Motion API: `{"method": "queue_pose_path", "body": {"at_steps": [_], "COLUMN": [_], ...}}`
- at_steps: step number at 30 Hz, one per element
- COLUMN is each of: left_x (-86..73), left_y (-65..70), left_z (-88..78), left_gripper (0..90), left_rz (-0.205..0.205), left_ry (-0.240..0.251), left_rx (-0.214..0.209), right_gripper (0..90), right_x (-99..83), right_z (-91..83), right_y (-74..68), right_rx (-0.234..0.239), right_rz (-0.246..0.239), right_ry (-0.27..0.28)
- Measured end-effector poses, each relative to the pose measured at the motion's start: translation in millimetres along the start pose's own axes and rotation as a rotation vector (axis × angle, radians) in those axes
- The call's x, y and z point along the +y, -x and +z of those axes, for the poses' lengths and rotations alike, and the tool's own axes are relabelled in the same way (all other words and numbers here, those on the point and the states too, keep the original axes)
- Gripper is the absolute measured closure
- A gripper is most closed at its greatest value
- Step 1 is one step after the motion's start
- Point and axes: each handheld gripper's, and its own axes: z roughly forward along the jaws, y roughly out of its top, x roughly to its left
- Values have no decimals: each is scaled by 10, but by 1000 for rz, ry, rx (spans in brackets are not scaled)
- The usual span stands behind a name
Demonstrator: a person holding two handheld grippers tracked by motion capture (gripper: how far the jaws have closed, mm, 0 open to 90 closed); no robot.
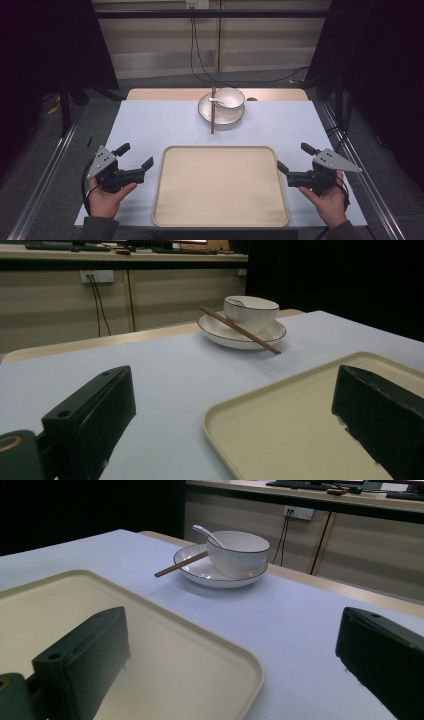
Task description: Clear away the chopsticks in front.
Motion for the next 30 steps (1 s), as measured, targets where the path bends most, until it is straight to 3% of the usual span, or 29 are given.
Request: {"method": "queue_pose_path", "body": {"at_steps": [14, 23, 30], "left_x": [22, 167, 319], "left_y": [94, 171, 232], "left_z": [161, 489, 908], "left_gripper": [36, 39, 40], "left_rz": [-21, -36, -38], "left_ry": [-32, -51, -92], "left_rx": [-52, -92, -122], "right_gripper": [8, 14, 18], "right_x": [-8, -25, -22], "right_z": [27, 25, 13], "right_y": [-36, -35, -56], "right_rx": [34, 61, 79], "right_rz": [-10, -4, -9], "right_ry": [-14, -16, -13]}}
